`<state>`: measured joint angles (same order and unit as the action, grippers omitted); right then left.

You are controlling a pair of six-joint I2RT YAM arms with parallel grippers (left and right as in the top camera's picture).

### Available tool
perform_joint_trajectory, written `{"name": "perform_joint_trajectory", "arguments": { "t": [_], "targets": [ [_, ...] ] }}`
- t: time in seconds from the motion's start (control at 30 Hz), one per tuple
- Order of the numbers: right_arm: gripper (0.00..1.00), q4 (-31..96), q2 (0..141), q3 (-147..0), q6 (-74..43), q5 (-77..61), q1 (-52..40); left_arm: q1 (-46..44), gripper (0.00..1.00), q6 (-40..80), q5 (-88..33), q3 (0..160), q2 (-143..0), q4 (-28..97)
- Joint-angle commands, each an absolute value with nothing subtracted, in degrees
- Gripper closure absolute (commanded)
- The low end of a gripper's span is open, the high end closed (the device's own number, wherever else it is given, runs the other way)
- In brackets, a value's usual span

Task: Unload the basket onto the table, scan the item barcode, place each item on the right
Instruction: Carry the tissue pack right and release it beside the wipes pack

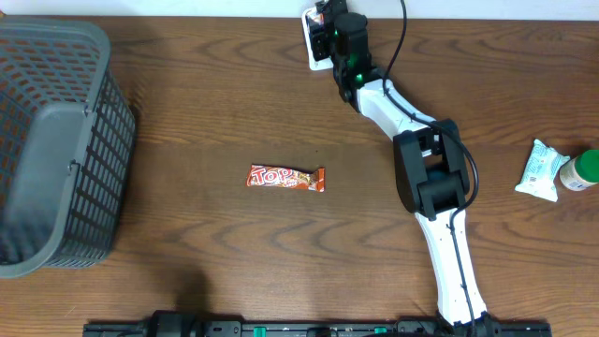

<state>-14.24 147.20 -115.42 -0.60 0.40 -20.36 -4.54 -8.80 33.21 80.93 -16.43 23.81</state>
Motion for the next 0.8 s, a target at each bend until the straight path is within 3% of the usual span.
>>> {"name": "perform_joint_trajectory", "arguments": {
  "t": [0.0,0.17,0.33,0.6,0.77],
  "targets": [
    [0.56,-8.32,145.23,-117.16,-0.8,-0.14,-20.25,-4.25,0.02,-8.49,33.71,80.86,-16.1,23.57],
    [0.54,9.02,134.37,-117.34,-0.8,0.67,-19.9,-4.25,0.02,-8.49,33.71,80.86,-16.1,23.57],
    [0.63,37.65,122.19,-117.34,-0.82,3.14,-16.95,-4.25,0.02,-8.49,33.71,80.86,-16.12,23.57],
    [0.61,68.16,117.91,-117.03,-3.16,7.42,-6.81,-4.25,0.02,-8.49,33.71,80.86,-16.1,23.57],
    [0.57,71.26,118.02,-112.57,-3.16,9.61,1.5,-4.25,0.02,-8.49,33.71,80.84,-16.1,23.59]
  ]
}}
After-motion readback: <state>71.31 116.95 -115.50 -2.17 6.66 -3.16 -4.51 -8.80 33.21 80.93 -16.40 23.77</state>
